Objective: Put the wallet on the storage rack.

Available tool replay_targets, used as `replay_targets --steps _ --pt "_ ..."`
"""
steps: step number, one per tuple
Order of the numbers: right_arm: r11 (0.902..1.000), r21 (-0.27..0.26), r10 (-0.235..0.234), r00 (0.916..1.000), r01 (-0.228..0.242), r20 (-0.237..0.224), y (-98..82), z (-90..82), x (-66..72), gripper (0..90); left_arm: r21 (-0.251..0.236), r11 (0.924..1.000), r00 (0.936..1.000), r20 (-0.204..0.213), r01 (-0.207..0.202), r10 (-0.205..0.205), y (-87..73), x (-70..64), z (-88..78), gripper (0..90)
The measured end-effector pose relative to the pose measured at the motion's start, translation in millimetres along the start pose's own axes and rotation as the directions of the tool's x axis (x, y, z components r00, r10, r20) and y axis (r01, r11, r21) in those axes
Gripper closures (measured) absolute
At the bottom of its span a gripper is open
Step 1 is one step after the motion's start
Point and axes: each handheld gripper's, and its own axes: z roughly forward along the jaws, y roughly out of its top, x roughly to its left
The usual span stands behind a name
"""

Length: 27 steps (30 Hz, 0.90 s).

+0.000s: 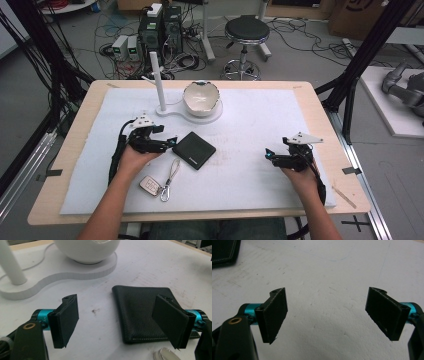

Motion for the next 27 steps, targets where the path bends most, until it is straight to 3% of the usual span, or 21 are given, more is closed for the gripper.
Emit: replay_targets --steps 3,4,5,10,13,15,16,17,22,24,25,27 --pt "1.0000 0.003 0.006 1.0000 -0.006 0.004 -1.4 -2.3 0.3 18.2 0.029 0.9996 0.9995 0.033 -0.004 0.003 3.1 -4.8 16.0 21.5" --pt "1.0000 0.003 0.006 1.0000 -0.006 0.004 -1.4 -2.3 0.3 18.2 0.029 0.9996 0.9995 0.033 -0.004 0.003 3.1 -4.8 16.0 21.5" --pt "1.0000 0.003 0.006 1.0000 -0.006 0.007 -2.5 -4.1 0.3 18.2 0.063 0.9980 0.9992 0.039 -0.002 0.000 4.1 -5.2 23.3 21.5" --pt "1.0000 0.002 0.009 0.9999 -0.009 0.013 -4.0 -5.8 -0.5 18.2 0.093 0.9957 0.9989 0.047 0.000 -0.005 4.9 -6.4 35.2 22.2" --pt "0.9999 0.006 0.011 0.9998 -0.011 0.015 -5.0 -6.0 -1.2 18.1 0.130 0.9915 0.9987 0.051 -0.003 -0.004 3.5 -7.6 42.0 23.8" --pt "0.9999 0.008 0.011 0.9998 -0.011 0.014 -5.4 -6.0 -1.7 18.2 0.176 0.9842 0.9984 0.056 -0.018 0.008 1.0 -9.4 47.0 27.6" --pt "0.9999 0.008 0.011 0.9998 -0.011 0.014 -5.4 -6.0 -1.7 18.2 0.176 0.9842 0.9984 0.056 -0.018 0.008 1.0 -9.4 47.0 29.3" --pt "0.9999 0.010 0.012 0.9998 -0.012 0.014 -5.5 -5.7 -2.1 18.2 0.204 0.9787 0.9985 0.052 -0.025 0.015 -0.9 -10.0 49.6 29.6" --pt "0.9999 0.013 0.008 0.9998 -0.008 0.016 -5.8 -5.5 -2.2 18.2 0.213 0.9770 0.9965 0.084 -0.011 -0.007 -2.2 -9.1 49.7 37.5" --pt "0.9998 0.016 0.005 0.9999 -0.005 0.016 -6.1 -5.2 -2.5 18.2 0.212 0.9772 0.9932 0.114 -0.001 -0.024 -3.0 -8.9 50.1 49.1" --pt "0.9998 0.017 0.005 0.9999 -0.006 0.015 -6.1 -5.0 -2.4 18.2 0.212 0.9771 0.9919 0.118 0.021 -0.047 -3.6 -8.0 50.6 49.3" --pt "0.9999 0.016 0.000 0.9999 0.000 0.016 -5.7 -4.3 -2.3 18.2 0.210 0.9774 0.9901 0.131 0.021 -0.049 -4.2 -6.3 50.5 51.4"
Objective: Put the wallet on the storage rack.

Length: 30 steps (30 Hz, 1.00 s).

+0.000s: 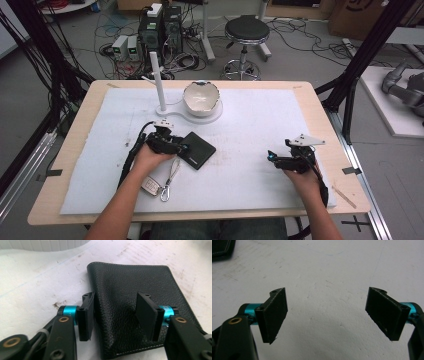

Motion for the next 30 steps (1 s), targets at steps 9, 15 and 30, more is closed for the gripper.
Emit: replay_targets --steps 9,15,30 --pt "0.9993 0.012 -0.035 0.9994 0.035 0.006 2.7 2.1 5.3 18.2 -0.002 0.9969 0.9967 -0.022 -0.078 0.078 1.5 -3.1 -4.2 70.4" --pt "0.9990 0.012 -0.043 0.9991 0.043 0.005 3.8 2.9 7.5 18.2 -0.007 0.9938 0.9925 -0.054 -0.111 0.110 1.9 -6.9 -6.2 77.3" --pt "0.9982 0.005 -0.060 0.9982 0.060 -0.005 7.1 5.3 10.1 18.2 -0.139 0.9690 0.9730 -0.138 -0.204 0.185 21.8 -25.9 -39.5 81.9"
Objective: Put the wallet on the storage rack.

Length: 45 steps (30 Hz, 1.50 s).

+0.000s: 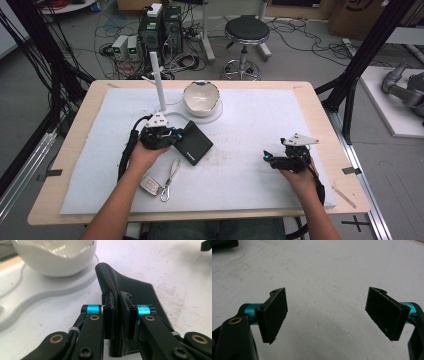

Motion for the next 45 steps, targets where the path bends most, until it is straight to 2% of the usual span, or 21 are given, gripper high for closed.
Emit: replay_targets --steps 2,3,4,6,10,18,21,24,28,33,40,45 --pt "1.0000 -0.001 0.003 1.0000 -0.003 -0.001 0.2 0.3 0.0 18.2 -0.018 0.9998 0.9999 -0.005 -0.011 0.011 8.6 0.5 -6.4 82.1" --pt "1.0000 -0.001 0.005 1.0000 -0.005 -0.002 0.4 0.5 0.0 18.2 -0.036 0.9990 0.9995 -0.017 -0.026 0.025 17.8 1.8 -11.7 82.1" --pt "1.0000 -0.003 0.002 1.0000 -0.002 -0.001 0.8 0.9 -0.7 18.2 -0.036 0.9990 0.9995 -0.017 -0.026 0.025 17.8 1.8 -11.7 82.2" --pt "1.0000 -0.004 0.006 1.0000 -0.006 -0.003 1.9 1.9 -0.9 18.2 -0.050 0.9978 0.9980 -0.047 -0.043 0.041 30.7 3.8 -16.7 82.2" --pt "1.0000 -0.002 0.001 1.0000 -0.001 -0.007 3.6 4.3 0.2 18.2 -0.061 0.9962 0.9959 -0.069 -0.063 0.058 43.4 6.6 -20.9 82.2" --pt "1.0000 0.006 0.002 0.9999 -0.002 -0.010 3.7 6.7 0.7 18.2 -0.077 0.9903 0.9875 -0.116 -0.116 0.107 84.4 16.9 -32.0 82.2" --pt "1.0000 0.003 0.001 1.0000 -0.001 -0.009 3.3 6.0 0.0 18.2 -0.087 0.9884 0.9850 -0.130 -0.125 0.113 102.7 22.9 -32.9 82.1" --pt "1.0000 0.004 0.003 0.9999 -0.003 -0.010 3.0 5.9 -0.2 18.2 -0.095 0.9879 0.9845 -0.138 -0.123 0.109 112.0 26.2 -32.0 82.2" --pt "1.0000 0.004 0.006 1.0000 -0.006 -0.006 1.9 5.1 -1.2 18.2 -0.084 0.9859 0.9796 -0.153 -0.144 0.130 129.8 31.7 -23.8 82.1" --pt "0.9999 0.005 0.009 1.0000 -0.009 -0.004 1.0 4.5 -2.4 18.2 -0.062 0.9864 0.9763 -0.165 -0.152 0.140 140.3 39.3 -8.2 82.1" --pt "0.9998 0.008 0.019 0.9998 -0.019 0.001 -1.9 3.5 -4.8 18.2 -0.034 0.9904 0.9754 -0.181 -0.134 0.126 143.2 55.0 16.6 82.1" --pt "0.9995 0.013 0.027 0.9996 -0.027 0.006 -4.0 2.7 -6.6 18.2 -0.045 0.9932 0.9786 -0.181 -0.108 0.098 139.4 66.2 27.9 82.1"
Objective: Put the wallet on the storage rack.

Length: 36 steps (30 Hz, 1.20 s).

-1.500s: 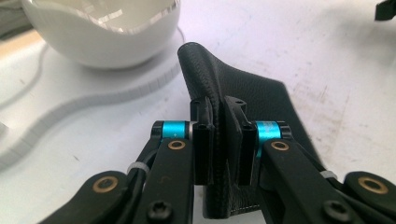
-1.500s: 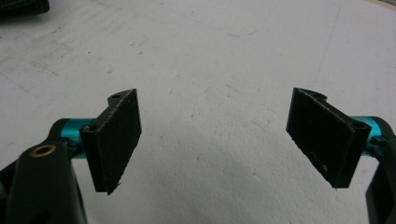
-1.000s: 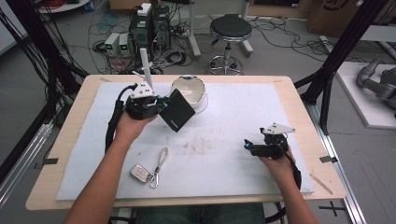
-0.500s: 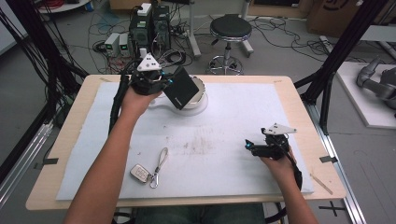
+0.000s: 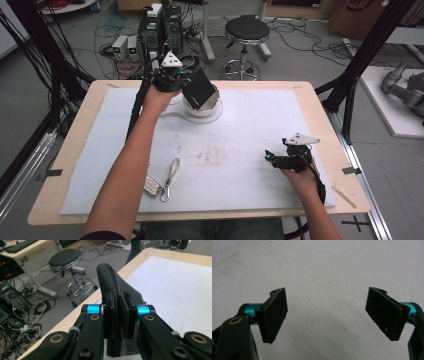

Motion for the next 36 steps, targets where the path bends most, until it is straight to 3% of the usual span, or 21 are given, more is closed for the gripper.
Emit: replay_targets --steps 8,13,20,24,28,30,31,33,36 --pt "1.0000 0.005 0.001 1.0000 -0.001 0.003 -1.1 -0.3 0.0 18.2 0.009 0.9999 0.9995 -0.030 0.011 -0.011 -4.0 7.2 12.6 82.1" --pt "1.0000 0.005 -0.007 1.0000 0.007 0.001 -0.4 1.2 1.6 18.2 0.023 0.9997 0.9992 -0.037 -0.013 0.014 -5.2 5.3 17.5 82.0" --pt "1.0000 0.002 -0.006 1.0000 0.006 0.001 0.3 -0.1 3.3 18.2 0.050 0.9975 0.9971 -0.056 -0.049 0.052 -6.5 -4.7 28.9 81.9" --pt "1.0000 0.001 -0.005 1.0000 0.005 -0.003 0.0 -0.5 3.0 18.2 0.074 0.9951 0.9966 -0.045 -0.066 0.069 -12.2 -12.2 38.8 81.8" --pt "1.0000 0.001 -0.008 1.0000 0.008 -0.005 0.0 -1.0 2.7 18.2 0.060 0.9974 0.9978 -0.051 -0.039 0.042 -20.7 -15.8 44.7 79.7" --pt "0.9999 -0.002 -0.011 0.9999 0.011 -0.002 -0.2 -0.9 2.2 18.2 0.059 0.9980 0.9981 -0.056 -0.021 0.024 -21.5 -14.2 44.7 71.0" --pt "1.0000 -0.003 -0.009 1.0000 0.009 -0.004 -0.3 -0.9 2.1 18.2 0.065 0.9978 0.9982 -0.058 -0.013 0.016 -21.5 -13.3 43.8 60.0" --pt "1.0000 -0.004 -0.006 1.0000 0.006 -0.005 -0.2 -0.9 2.2 18.2 0.058 0.9983 0.9984 -0.056 0.009 -0.006 -21.6 -11.4 41.2 56.1" --pt "1.0000 -0.003 -0.007 1.0000 0.007 -0.007 0.7 -0.1 2.7 18.2 0.060 0.9974 0.9982 -0.048 0.038 -0.036 -21.7 -9.4 35.5 35.3"
